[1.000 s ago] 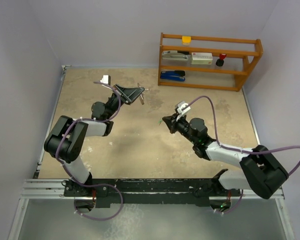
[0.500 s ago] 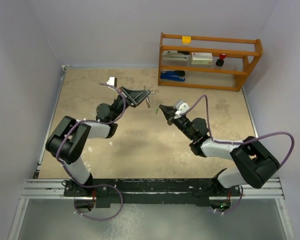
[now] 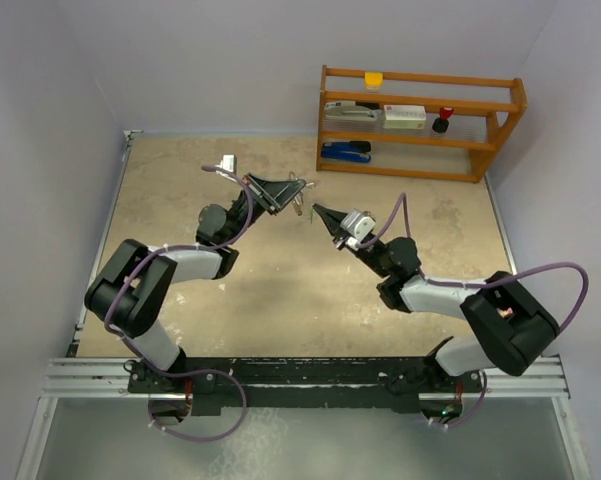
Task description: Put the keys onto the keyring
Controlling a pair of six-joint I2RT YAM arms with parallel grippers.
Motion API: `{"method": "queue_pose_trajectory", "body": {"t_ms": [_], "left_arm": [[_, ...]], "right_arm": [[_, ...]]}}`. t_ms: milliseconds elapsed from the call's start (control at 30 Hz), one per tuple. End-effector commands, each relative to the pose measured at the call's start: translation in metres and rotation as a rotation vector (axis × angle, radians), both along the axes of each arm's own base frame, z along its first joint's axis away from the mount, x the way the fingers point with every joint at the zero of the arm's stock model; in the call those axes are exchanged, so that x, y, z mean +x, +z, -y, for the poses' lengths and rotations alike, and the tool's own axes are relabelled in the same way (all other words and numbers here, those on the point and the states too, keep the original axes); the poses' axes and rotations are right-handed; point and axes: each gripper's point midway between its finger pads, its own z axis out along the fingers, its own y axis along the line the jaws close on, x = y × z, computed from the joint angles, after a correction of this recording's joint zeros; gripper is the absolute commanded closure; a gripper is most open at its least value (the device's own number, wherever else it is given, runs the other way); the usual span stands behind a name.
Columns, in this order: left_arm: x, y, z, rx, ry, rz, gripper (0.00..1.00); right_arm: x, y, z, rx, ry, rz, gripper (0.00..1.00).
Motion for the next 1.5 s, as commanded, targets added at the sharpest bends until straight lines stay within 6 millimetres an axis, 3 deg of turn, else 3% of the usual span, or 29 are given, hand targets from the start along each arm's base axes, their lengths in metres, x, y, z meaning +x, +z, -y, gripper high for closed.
{"method": "queue_pose_trajectory", "body": {"t_ms": [0, 533, 1000, 1467], "left_arm": [[-0.005, 0.027, -0.004, -0.017, 0.046, 0.071, 1.00], [-0.008, 0.032, -0.009, 0.026, 0.095, 0.055, 1.00], [-0.013, 0.023, -0.008, 0.042, 0.110, 0.036, 1.00], [-0.017, 0.014, 0.003, 0.061, 0.124, 0.010, 1.00]], "right_arm": [[-0.007, 0.042, -0.003, 0.022, -0.017, 0.190, 1.00], [-0.013, 0.042, -0.004, -0.004, -0.182, 0.318, 1.00], [-0.019, 0.039, 0.010, 0.015, -0.230, 0.272, 1.00], [-0.018, 0.039, 0.011, 0.031, -0.266, 0.279, 1.00]]}}
